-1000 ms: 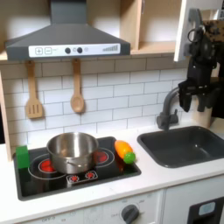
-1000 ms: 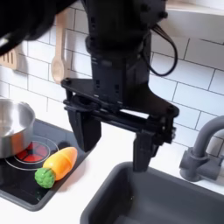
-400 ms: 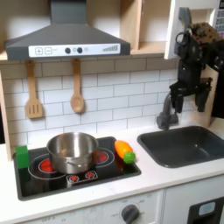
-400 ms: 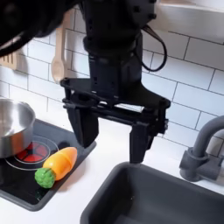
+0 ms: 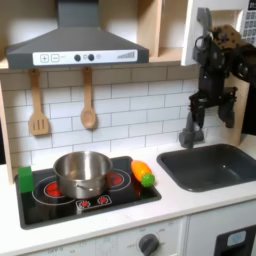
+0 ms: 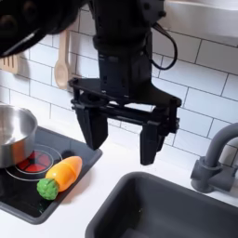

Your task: Close microwave

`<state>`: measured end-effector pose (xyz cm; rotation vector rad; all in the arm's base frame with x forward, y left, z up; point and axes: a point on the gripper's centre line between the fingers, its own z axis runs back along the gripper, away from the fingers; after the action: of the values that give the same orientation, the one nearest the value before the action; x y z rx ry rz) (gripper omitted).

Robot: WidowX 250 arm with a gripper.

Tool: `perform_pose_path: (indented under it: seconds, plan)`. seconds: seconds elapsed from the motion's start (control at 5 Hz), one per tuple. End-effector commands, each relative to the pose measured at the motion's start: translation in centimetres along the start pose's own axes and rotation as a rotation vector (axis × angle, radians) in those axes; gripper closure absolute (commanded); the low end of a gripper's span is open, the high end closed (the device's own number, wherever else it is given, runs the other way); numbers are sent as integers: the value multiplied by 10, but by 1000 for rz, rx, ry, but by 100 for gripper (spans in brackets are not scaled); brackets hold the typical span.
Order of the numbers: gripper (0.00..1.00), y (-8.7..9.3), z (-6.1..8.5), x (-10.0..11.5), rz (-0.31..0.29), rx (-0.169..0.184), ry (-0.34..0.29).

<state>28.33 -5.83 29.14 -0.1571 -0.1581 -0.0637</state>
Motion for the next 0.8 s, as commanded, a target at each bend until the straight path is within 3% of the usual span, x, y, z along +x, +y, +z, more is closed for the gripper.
perform_pose_path:
  seconds: [0.0,0.6]
  plan:
    - [0,4,2,14,27,-7,-8]
    - [0,9,2,31,46,-13,-3]
